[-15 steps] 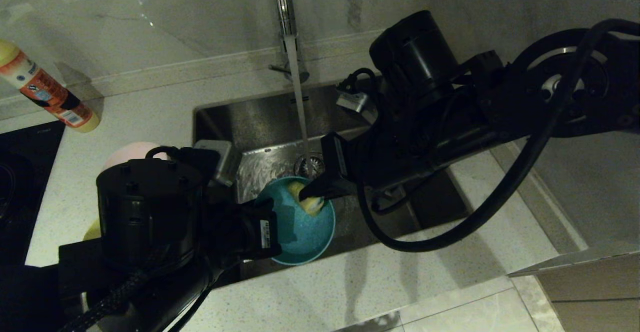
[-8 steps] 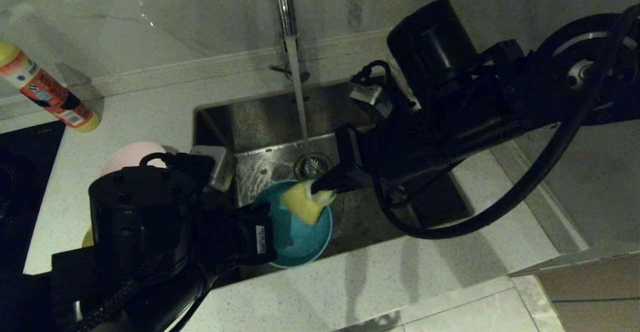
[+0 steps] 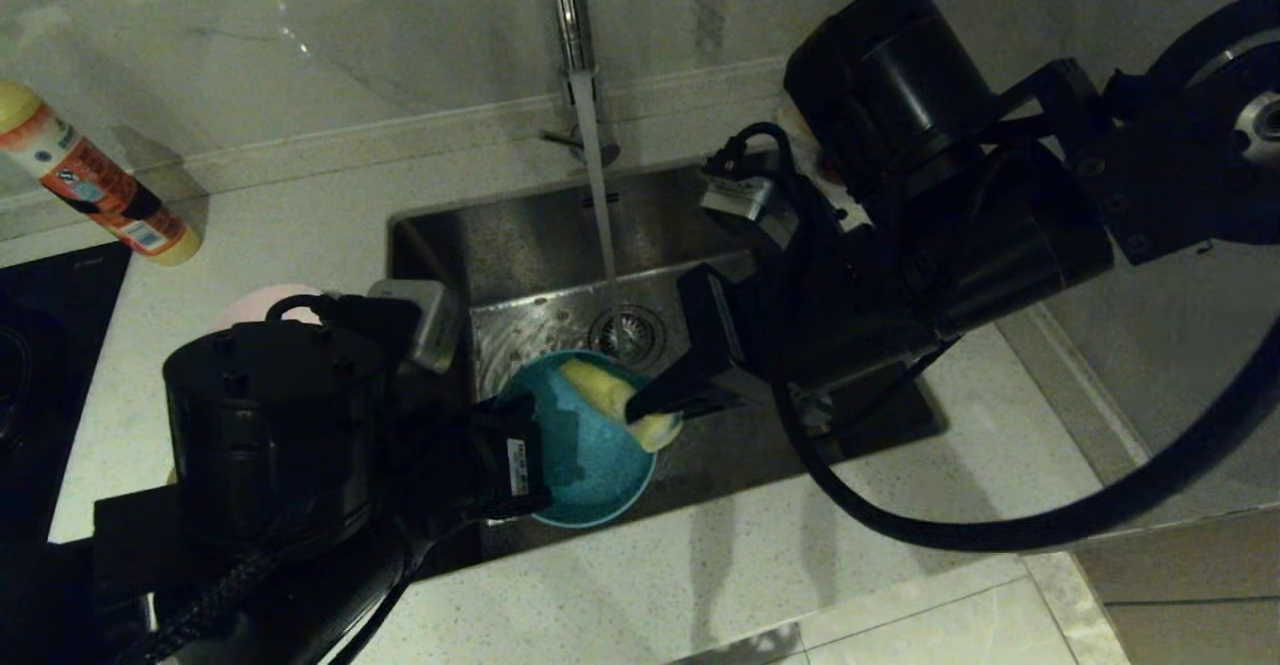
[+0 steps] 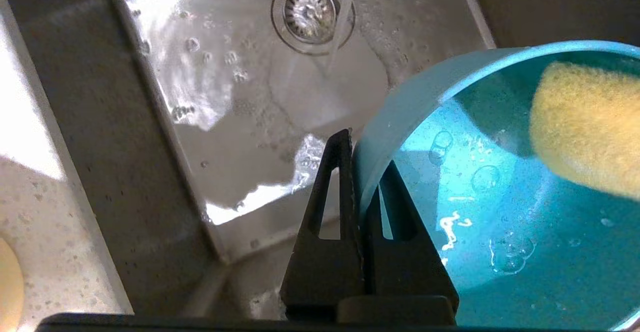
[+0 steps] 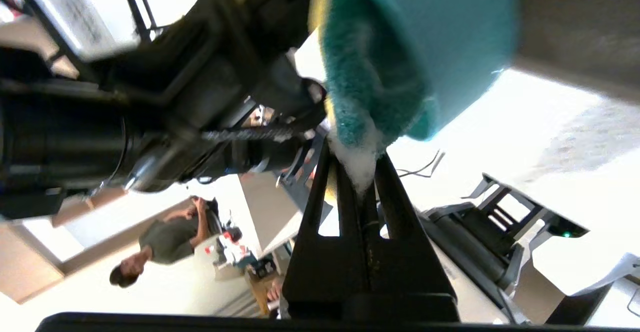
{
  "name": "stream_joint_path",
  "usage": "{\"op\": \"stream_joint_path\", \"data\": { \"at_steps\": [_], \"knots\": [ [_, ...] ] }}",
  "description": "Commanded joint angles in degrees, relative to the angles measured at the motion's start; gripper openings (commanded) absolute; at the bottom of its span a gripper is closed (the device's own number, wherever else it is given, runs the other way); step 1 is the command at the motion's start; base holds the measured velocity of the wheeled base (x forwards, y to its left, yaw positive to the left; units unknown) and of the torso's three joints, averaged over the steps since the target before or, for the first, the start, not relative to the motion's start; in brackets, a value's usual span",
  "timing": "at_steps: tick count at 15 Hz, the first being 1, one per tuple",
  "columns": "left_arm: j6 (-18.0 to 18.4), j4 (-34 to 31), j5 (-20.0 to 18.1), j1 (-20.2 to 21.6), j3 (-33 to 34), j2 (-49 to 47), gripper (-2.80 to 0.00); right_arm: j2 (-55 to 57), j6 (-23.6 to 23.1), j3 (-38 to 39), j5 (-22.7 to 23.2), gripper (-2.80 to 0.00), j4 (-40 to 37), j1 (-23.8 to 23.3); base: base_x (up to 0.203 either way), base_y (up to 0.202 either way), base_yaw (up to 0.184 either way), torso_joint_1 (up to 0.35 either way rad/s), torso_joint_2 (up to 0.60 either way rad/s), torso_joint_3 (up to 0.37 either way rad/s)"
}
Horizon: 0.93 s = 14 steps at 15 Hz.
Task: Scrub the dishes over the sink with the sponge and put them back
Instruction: Wipe the bowl
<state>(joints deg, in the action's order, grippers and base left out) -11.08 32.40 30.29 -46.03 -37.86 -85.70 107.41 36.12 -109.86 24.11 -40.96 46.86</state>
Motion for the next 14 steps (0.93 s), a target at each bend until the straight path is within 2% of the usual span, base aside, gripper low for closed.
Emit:
{"op": "stream_joint_path", "data": {
  "at_steps": [1,5,14],
  "knots": [
    [-0.1,0.2,0.3,0.0,-1.1,-0.1,-2.80,-0.3,0.4,0.4,0.1,-2.80,-0.6,2.4,0.000,0.000,0.000,0.000,0.00,0.000],
    [-0.2,0.2,1.3,0.0,-2.8,-0.3,-2.80,1.4,0.4,1.1,0.1,-2.80,-0.8,4.0,0.000,0.000,0.000,0.000,0.00,0.000],
    [-0.1,0.6,1.3,0.2,-3.4,-0.5,-2.80,6.0,0.5,-0.5,0.3,-2.80,0.2,4.1,0.000,0.000,0.000,0.000,0.00,0.000]
  ]
}}
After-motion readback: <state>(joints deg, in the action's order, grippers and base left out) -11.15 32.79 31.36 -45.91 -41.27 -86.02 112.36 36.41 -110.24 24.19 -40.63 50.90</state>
